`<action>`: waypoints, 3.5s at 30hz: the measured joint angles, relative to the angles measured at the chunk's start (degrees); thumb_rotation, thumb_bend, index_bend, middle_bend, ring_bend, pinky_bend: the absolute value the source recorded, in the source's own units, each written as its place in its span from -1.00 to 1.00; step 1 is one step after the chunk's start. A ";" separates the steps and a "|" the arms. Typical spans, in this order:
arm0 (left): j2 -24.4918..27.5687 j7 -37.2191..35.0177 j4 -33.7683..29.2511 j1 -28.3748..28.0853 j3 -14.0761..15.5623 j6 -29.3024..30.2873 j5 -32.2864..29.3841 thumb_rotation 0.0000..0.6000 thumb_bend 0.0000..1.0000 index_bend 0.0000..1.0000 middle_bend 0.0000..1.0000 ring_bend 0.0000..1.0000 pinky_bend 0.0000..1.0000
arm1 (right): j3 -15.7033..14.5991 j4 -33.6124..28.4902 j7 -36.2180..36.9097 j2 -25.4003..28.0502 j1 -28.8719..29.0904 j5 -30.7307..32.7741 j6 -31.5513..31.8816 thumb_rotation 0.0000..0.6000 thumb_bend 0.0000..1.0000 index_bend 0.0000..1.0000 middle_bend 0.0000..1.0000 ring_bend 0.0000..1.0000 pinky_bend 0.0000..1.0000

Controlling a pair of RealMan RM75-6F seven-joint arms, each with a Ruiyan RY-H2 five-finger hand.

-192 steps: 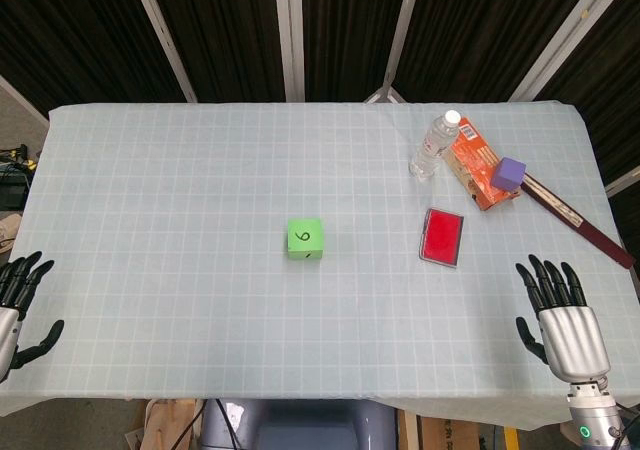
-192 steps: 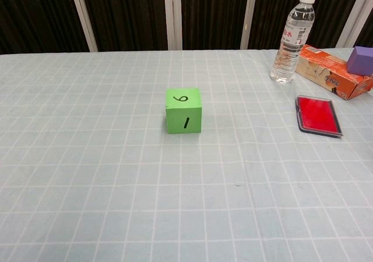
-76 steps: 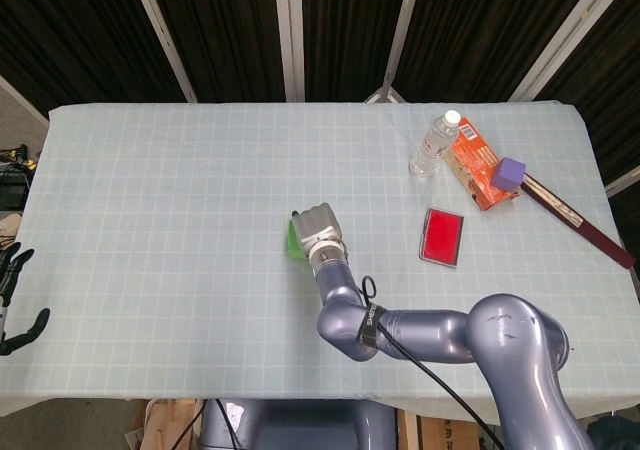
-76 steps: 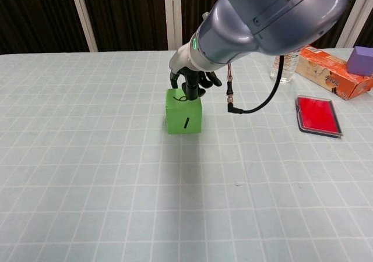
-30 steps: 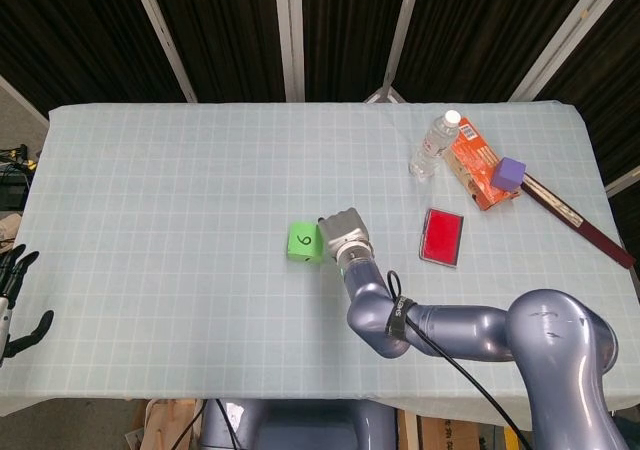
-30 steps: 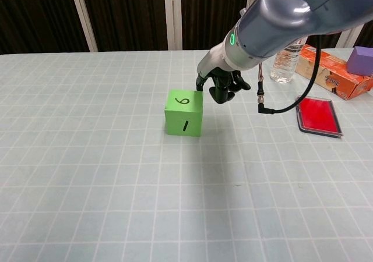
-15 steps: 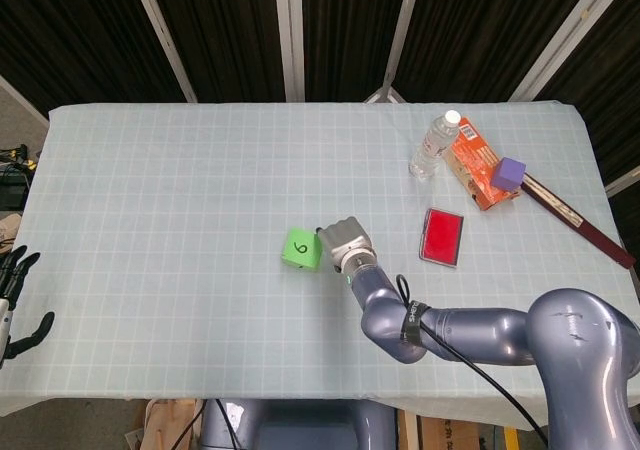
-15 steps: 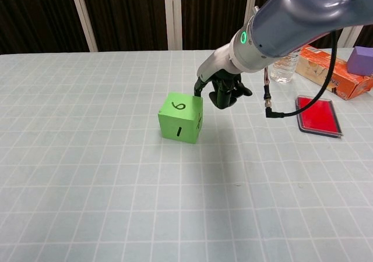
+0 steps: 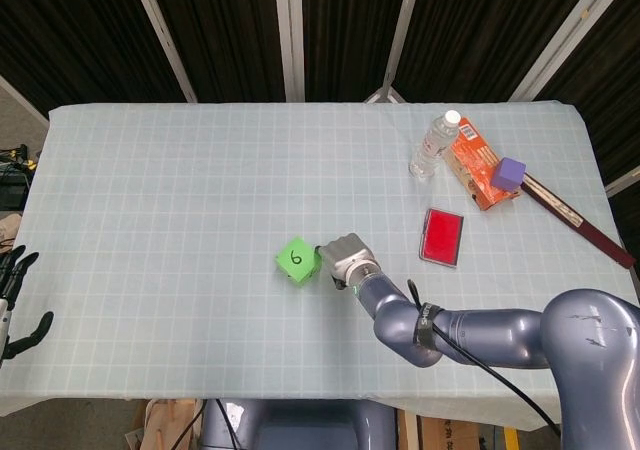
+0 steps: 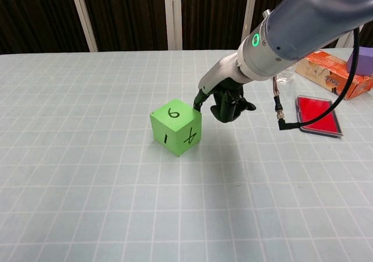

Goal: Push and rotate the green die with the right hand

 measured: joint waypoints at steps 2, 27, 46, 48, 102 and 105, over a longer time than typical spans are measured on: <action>-0.04 0.04 0.03 0.02 0.01 0.08 0.07 1.00 -0.14 -0.79 -1.00 -1.00 -0.92 | -0.59 -0.34 1.06 0.31 0.22 -0.52 -0.80 1.00 0.81 -0.66 0.70 0.63 0.42; -0.10 0.05 0.02 -0.11 -0.06 -0.15 -0.07 1.00 -0.14 -0.79 -1.00 -1.00 -0.92 | -8.92 -5.85 18.54 3.58 4.79 -11.81 -10.22 1.00 0.81 -0.66 0.70 0.63 0.42; 0.15 -0.59 0.09 -0.13 -0.11 -0.23 -0.14 1.00 -0.14 -0.79 -1.00 -1.00 -0.92 | -10.54 -6.59 35.53 3.24 7.59 -24.29 -16.62 1.00 0.82 -0.66 0.70 0.63 0.42; 0.18 -0.66 0.10 -0.13 -0.13 -0.20 -0.16 1.00 -0.14 -0.79 -1.00 -1.00 -0.92 | -10.75 -6.24 37.21 2.69 7.90 -25.57 -16.38 1.00 0.82 -0.66 0.70 0.63 0.42; 0.82 -2.51 0.46 -0.84 -0.19 -1.60 -0.55 1.00 -0.14 -0.79 -1.00 -1.00 -0.92 | -9.57 6.55 65.42 -8.62 10.37 -39.13 -17.27 1.00 0.84 -0.84 0.70 0.63 0.42; 0.97 -2.90 0.46 -0.85 -0.08 -1.66 -0.36 1.00 -0.14 -0.79 -1.00 -1.00 -0.92 | -9.66 6.41 65.79 -8.63 10.50 -39.69 -17.30 1.00 0.84 -0.84 0.70 0.63 0.42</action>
